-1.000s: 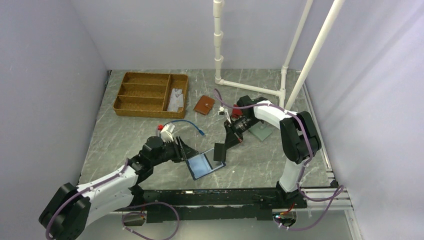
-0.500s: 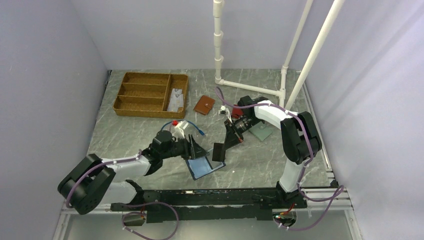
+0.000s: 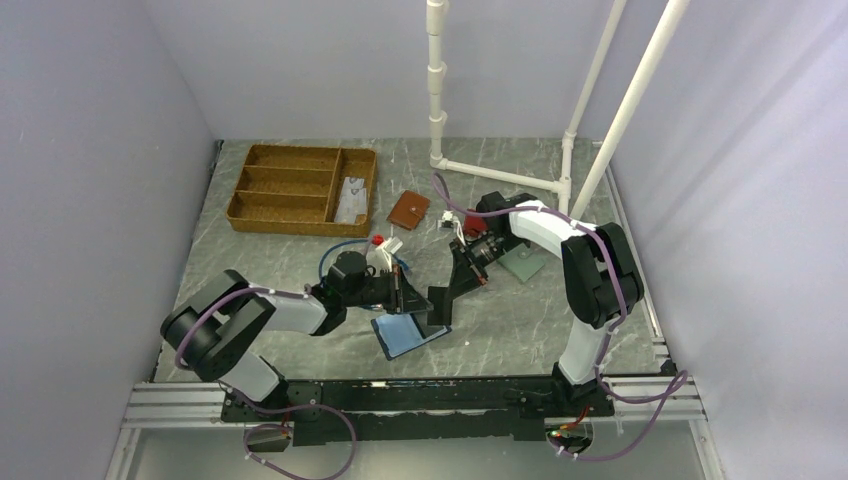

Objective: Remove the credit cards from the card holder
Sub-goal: Place the credit card in the storage box.

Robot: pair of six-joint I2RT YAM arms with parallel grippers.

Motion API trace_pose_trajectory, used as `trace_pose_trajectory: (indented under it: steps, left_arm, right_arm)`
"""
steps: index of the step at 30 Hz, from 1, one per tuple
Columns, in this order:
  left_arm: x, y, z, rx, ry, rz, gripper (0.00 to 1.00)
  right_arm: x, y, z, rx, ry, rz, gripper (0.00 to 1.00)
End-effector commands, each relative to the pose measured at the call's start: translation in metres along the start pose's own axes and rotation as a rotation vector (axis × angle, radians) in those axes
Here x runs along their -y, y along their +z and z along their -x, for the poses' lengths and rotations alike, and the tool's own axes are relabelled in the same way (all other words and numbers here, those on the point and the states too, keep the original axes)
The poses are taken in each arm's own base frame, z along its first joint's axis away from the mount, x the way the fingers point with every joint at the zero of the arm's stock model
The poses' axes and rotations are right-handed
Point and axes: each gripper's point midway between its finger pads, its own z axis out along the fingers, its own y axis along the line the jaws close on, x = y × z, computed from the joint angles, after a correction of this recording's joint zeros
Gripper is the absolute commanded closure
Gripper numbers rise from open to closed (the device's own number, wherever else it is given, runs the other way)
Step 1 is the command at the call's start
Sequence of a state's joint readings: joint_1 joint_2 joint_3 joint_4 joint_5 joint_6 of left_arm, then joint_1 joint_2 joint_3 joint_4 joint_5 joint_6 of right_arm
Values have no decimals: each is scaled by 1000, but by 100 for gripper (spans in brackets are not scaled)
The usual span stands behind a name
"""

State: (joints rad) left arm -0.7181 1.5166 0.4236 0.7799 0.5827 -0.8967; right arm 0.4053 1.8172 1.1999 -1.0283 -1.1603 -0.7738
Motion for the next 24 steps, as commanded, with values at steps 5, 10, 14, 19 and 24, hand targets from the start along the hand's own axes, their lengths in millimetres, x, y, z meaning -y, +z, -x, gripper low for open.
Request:
trace_pose_trajectory:
  steps: [5,10,14,19,24]
  left_arm:
    - [33,1,11,14,56,-138,100]
    - [23,-18,14,17,80,26,100]
    - [-4,-61,26,40,60,339,100]
    - [-29,-143,78,161,71,757,100]
    - [-43,-200,152,229,66,1002,100]
  right_arm:
    - [-11,-7,22,49,-77,6,92]
    - [-9,-12,26,42,-95,-58,66]
    - [5,-25,29,23,-120,-219,44]
    - [7,-43,36,31,-185,-364,35]
    - [0,-48,39,39,-222,-387,34]
